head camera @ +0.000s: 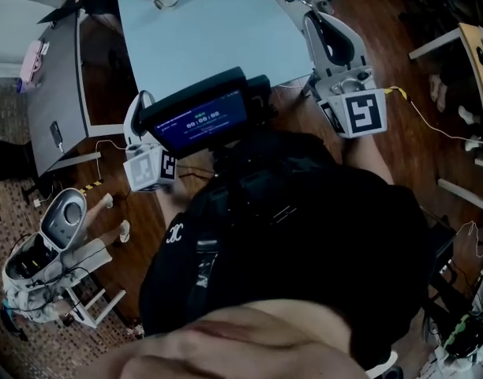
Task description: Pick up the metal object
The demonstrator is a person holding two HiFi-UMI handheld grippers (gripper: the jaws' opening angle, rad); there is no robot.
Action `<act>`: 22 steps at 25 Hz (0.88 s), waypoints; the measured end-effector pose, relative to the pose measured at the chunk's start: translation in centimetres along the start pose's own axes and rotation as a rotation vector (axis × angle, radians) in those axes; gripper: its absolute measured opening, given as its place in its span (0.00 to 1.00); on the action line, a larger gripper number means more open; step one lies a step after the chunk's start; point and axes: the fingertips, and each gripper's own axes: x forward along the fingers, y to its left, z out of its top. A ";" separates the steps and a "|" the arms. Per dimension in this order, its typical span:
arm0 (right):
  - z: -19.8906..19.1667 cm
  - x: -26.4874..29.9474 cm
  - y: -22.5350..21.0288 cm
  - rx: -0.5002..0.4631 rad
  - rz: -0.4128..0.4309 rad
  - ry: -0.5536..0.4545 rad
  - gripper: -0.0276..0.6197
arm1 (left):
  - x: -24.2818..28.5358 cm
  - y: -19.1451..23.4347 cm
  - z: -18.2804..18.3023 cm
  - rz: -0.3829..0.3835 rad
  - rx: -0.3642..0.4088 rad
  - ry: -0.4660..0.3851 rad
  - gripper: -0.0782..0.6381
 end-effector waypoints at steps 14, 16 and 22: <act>2.8 -4.8 -3.1 -0.035 -0.055 -0.018 0.06 | -0.7 -4.2 4.6 -0.035 0.062 -0.038 0.13; 3.1 -5.5 -2.9 -0.041 -0.056 -0.015 0.06 | -1.0 -4.6 5.1 -0.040 0.070 -0.054 0.13; 7.2 -12.6 2.3 -0.053 -0.062 -0.008 0.06 | -9.6 -5.8 6.5 -0.062 0.073 -0.108 0.13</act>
